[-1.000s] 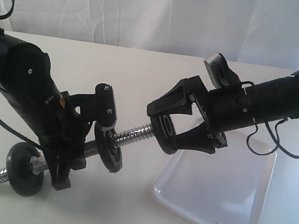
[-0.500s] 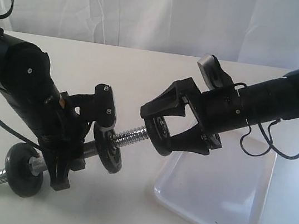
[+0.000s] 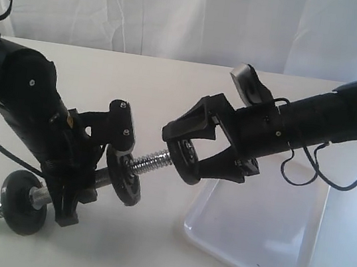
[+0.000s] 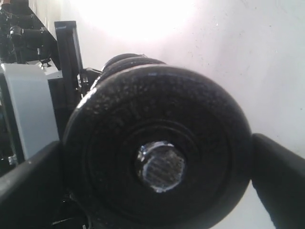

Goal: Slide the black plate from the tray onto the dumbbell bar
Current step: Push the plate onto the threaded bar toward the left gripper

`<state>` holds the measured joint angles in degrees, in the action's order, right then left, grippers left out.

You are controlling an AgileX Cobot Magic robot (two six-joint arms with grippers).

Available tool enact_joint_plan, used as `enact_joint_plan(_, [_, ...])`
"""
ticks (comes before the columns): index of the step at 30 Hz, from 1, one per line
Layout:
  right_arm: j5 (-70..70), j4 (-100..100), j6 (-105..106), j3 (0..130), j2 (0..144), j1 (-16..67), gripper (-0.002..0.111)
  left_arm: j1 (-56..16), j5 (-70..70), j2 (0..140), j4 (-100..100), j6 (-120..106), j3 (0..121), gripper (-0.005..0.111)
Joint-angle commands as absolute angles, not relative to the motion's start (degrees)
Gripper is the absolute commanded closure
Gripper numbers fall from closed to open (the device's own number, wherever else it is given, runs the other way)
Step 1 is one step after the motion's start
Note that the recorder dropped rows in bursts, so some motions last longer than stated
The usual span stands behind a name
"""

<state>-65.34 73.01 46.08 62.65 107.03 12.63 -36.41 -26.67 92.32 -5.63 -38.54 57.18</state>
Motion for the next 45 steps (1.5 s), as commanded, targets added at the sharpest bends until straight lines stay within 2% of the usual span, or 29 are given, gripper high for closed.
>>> enact_joint_plan(1, [-70.0, 76.3, 48.2, 62.6, 106.5, 14.2, 0.108, -36.7, -20.7, 86.9, -10.1, -38.4, 59.3, 0.107])
enact_joint_plan(29, [-70.0, 76.5, 48.8, 62.6, 106.5, 14.5, 0.108, -36.7, -20.7, 86.0, -10.1, -38.4, 59.3, 0.107])
enact_joint_plan(45, [-69.6, 76.2, 49.8, 62.6, 110.2, 21.1, 0.108, -36.7, -20.7, 86.0, -10.1, -38.4, 59.3, 0.107])
